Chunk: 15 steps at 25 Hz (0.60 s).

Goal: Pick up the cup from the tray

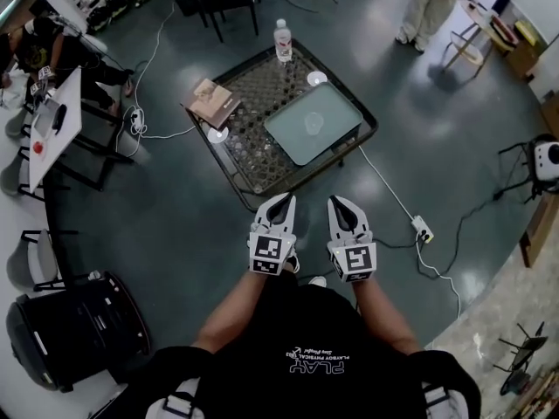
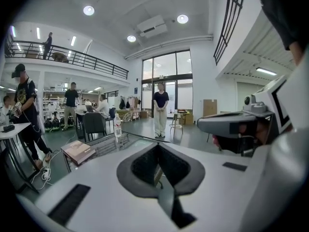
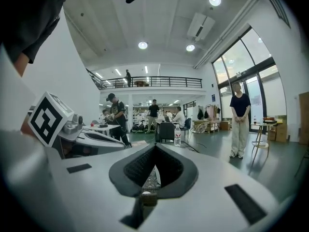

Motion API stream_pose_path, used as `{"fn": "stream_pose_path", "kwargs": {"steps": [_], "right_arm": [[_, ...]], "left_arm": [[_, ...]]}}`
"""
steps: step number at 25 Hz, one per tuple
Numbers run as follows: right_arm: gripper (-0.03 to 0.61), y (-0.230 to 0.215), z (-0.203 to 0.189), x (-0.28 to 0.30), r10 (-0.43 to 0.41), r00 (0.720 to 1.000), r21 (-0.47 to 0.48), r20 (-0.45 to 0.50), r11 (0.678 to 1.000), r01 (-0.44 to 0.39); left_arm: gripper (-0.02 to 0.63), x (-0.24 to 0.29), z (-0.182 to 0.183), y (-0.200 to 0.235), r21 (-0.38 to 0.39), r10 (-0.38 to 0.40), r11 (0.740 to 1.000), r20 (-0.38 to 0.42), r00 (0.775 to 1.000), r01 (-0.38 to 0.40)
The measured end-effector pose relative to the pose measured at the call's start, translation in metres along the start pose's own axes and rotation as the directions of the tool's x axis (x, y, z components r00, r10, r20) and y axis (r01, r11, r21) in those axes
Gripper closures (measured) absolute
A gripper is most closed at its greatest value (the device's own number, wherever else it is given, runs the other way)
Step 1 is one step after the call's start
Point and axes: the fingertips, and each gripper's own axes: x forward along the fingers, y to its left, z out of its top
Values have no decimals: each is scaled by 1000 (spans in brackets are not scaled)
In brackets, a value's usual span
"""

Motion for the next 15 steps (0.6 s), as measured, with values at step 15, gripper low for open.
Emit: {"fn": "stream_pose_path", "kwargs": {"steps": [15], "right_arm": [[581,-29,8,77,-57,997,-5,-57,998,57]], "left_arm": [[606,78,14,53,14,-96,995,-24,995,96]]}}
